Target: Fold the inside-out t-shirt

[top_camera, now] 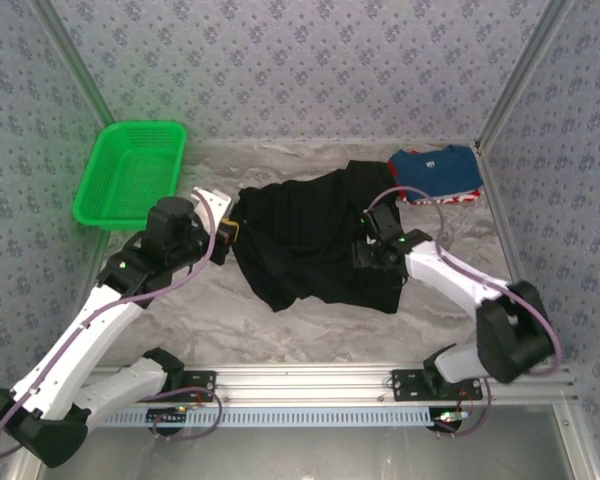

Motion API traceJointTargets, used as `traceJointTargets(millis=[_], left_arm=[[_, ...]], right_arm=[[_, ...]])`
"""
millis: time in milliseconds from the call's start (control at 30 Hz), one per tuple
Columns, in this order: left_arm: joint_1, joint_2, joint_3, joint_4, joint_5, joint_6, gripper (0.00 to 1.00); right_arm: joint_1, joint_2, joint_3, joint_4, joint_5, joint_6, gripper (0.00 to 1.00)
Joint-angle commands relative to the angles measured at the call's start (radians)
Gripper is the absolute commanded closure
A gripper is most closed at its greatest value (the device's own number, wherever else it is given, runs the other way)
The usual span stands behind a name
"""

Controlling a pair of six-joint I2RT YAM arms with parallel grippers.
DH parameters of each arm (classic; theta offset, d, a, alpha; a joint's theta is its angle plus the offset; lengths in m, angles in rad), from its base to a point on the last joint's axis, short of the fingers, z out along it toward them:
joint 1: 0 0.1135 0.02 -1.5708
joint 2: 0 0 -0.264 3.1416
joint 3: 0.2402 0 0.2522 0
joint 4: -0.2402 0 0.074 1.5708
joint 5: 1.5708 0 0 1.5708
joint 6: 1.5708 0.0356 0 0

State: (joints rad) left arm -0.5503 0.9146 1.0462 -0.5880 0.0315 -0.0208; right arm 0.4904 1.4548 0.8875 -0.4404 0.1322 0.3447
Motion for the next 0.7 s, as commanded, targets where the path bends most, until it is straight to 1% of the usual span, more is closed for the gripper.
traceJointTargets(millis=[0, 133, 333, 433, 500, 567, 667], left_arm=[[0.007, -0.034, -0.012, -0.048, -0.021, -0.039, 1.0], [0.009, -0.033, -0.023, -0.049, -0.018, -0.043, 1.0], [0.009, -0.028, -0.028, -0.047, -0.022, -0.045, 1.0], [0.01, -0.023, -0.029, -0.043, -0.025, -0.047, 1.0], [0.01, -0.022, -0.031, -0.043, -0.028, -0.049, 1.0], [0.011, -0.022, -0.03, -0.046, -0.036, -0.049, 1.0], [0.016, -0.023, -0.013, -0.081, -0.073, -0.045, 1.0]], right_arm=[[-0.017, 0.087, 0.044, 0.038, 0.022, 0.062, 0.42], [-0.022, 0.141, 0.018, 0.07, -0.064, 0.12, 0.45], [-0.022, 0.112, -0.084, 0.155, -0.225, 0.204, 0.48], [-0.021, 0.099, -0.12, 0.182, -0.239, 0.231, 0.51], [-0.019, 0.098, -0.133, 0.172, -0.233, 0.232, 0.58], [-0.023, 0.075, -0.139, 0.165, -0.237, 0.232, 0.72], [-0.04, -0.015, -0.123, 0.142, -0.206, 0.205, 0.87]])
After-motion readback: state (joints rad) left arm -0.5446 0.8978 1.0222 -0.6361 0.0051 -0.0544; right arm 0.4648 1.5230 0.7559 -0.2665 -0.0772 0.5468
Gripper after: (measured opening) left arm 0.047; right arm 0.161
